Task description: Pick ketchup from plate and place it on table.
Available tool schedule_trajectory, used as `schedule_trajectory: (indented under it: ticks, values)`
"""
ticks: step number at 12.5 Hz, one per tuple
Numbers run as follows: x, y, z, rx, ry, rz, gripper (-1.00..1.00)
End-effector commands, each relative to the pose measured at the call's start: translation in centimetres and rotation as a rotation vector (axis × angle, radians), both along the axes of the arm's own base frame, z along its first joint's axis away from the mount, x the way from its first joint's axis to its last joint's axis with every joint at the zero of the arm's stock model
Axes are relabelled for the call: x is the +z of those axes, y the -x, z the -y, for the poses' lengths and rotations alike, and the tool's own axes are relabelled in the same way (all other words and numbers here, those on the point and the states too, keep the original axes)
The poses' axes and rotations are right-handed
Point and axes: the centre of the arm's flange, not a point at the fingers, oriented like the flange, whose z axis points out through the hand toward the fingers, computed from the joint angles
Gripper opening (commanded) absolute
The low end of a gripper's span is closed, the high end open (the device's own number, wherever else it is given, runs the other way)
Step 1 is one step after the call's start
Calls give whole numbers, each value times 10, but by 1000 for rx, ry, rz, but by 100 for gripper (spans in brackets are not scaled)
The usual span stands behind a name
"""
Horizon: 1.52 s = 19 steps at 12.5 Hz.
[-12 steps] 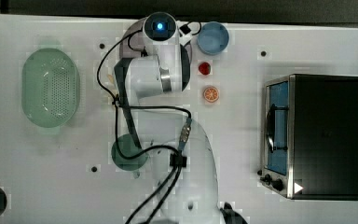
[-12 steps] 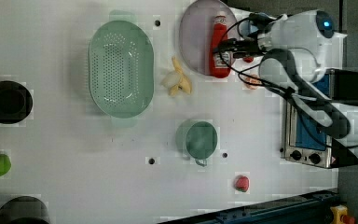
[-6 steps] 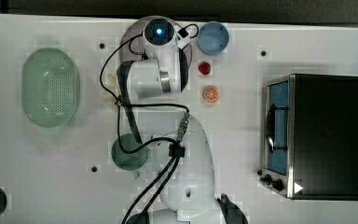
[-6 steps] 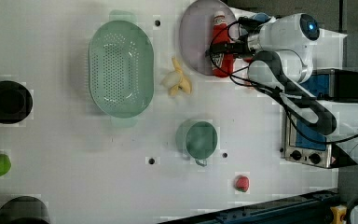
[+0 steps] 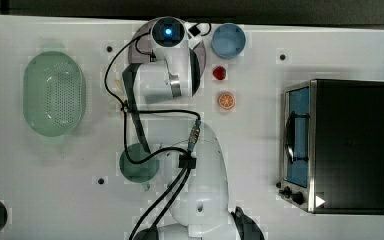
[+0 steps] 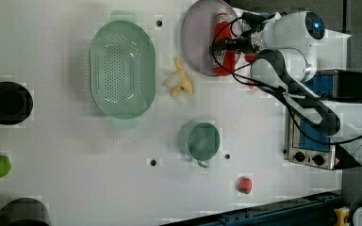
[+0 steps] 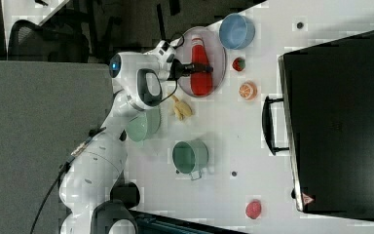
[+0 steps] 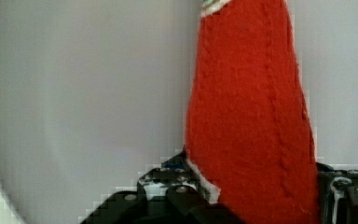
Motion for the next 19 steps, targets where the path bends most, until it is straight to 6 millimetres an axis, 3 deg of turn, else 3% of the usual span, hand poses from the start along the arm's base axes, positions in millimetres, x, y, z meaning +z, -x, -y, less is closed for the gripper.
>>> schedule_trajectory:
  ticks: [1,3,4,7,12,15,19]
  values:
    - [20,-10,3,17,-1,42,18]
    - [29,-13,3,14,-5,56,18]
    - [44,-19,4,8,-7,81,18]
    - [112,-26,14,-44,-38,108,18]
    - [241,-9,43,-112,-54,120,18]
    - [282,28,67,-143,-28,91,18]
    - [291,97,91,-181,7,42,18]
